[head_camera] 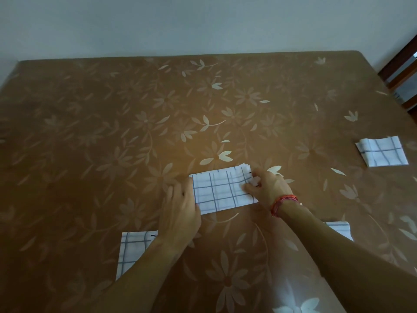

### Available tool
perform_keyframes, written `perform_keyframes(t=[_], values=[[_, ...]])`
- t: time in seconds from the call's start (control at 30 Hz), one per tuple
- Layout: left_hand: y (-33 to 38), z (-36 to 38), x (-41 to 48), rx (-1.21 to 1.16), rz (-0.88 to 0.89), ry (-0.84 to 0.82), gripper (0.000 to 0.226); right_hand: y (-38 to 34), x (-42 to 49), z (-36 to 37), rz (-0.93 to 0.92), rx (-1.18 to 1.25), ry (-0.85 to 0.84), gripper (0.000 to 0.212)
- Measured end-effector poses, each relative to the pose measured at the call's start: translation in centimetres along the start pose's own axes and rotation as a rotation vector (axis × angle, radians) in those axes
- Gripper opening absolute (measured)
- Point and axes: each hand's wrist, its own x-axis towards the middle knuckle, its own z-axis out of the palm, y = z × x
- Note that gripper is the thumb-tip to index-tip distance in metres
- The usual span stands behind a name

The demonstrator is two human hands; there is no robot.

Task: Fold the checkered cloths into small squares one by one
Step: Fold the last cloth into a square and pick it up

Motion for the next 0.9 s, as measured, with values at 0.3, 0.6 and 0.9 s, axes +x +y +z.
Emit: perform_keyframes(t=[0.3,0.6,0.9], values=[[-1.9,2.2,0.7,0.346,0.215,-0.142,0.069,-0.1,0.9,0.1,0.022,-0.025,-0.020,0.033],[-2.0,2.3,0.3,0.361,0.183,-0.166,0.064,-2.3,-0.3,0.4,-0.094,-0.353,0.226,0.048],[-2.4,2.7,0.1,0.386,0.192,-0.219,0.070,-5.7,-1.1,7.2,-0.667,-0.443,-0.023,0.065]])
